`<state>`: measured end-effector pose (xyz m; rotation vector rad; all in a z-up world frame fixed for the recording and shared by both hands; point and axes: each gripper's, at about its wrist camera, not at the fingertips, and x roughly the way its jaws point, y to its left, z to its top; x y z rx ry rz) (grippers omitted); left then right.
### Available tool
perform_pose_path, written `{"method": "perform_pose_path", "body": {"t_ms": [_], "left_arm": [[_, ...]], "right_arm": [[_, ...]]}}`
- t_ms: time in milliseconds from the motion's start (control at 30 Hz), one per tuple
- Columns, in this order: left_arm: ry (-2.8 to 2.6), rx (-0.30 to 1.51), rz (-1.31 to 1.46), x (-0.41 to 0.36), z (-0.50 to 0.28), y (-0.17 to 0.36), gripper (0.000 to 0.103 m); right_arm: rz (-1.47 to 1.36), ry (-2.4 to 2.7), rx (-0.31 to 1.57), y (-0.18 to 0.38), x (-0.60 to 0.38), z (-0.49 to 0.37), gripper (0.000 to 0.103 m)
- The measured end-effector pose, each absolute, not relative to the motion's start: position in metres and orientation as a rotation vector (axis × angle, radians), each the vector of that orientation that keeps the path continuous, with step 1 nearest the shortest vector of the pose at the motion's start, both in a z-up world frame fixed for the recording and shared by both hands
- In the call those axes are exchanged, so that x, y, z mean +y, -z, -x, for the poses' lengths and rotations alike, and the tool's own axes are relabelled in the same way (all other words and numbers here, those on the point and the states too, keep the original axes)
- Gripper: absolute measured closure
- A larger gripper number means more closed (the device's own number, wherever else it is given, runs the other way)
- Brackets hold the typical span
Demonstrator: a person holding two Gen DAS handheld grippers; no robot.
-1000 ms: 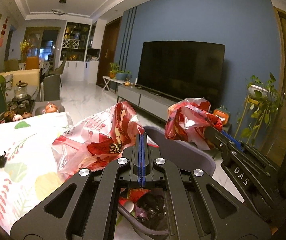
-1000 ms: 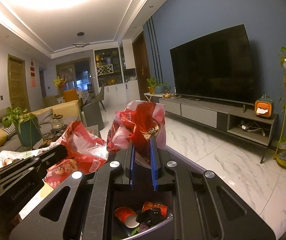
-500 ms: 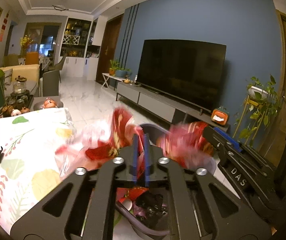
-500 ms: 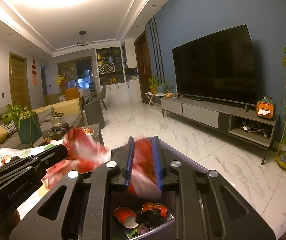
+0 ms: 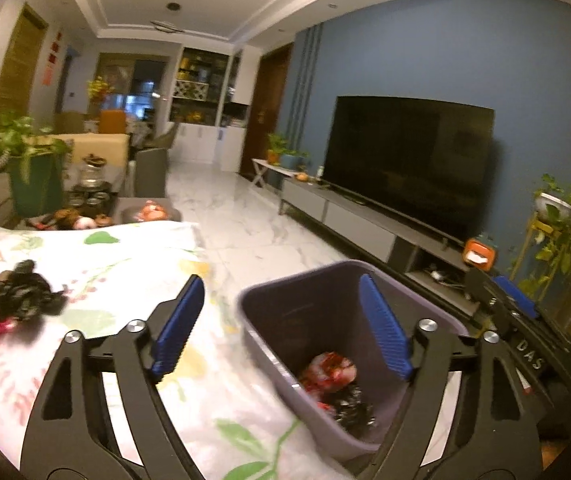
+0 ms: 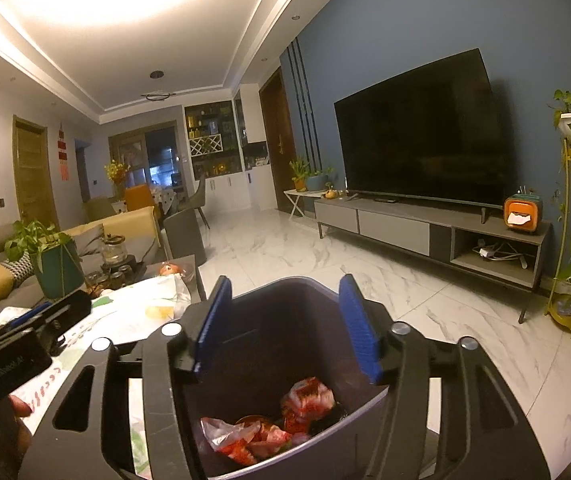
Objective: Collect trash
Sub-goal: 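Open the left tool to drop its bag while the right tool drops the red bag into the bin, then move both open tools back over the remaining trash on the table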
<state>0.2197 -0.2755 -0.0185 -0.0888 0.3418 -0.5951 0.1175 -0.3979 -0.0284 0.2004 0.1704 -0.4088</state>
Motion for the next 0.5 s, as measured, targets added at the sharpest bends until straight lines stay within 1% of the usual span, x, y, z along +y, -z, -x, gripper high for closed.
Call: {"method": "perform_pose_path", "body": {"t_ms": [33,200,500], "left_arm": [[0.580,0.338,0.086,-0.271,-0.218,0.017,0.021],[0.492,0.337,0.074,-0.246,-0.210,0.014,0.017],[0.389,0.339,0.084,-0.201,-0.196,0.008,0.016]], "right_arm": [[-0.199,0.412,0.170,0.028,-0.396,-0.116,0.040],[-0.197,0.410,0.167,0.025,-0.388,-0.111,0.032],[-0.163,0.379,0.155,0.015,-0.356,-0.102,0.029]]}}
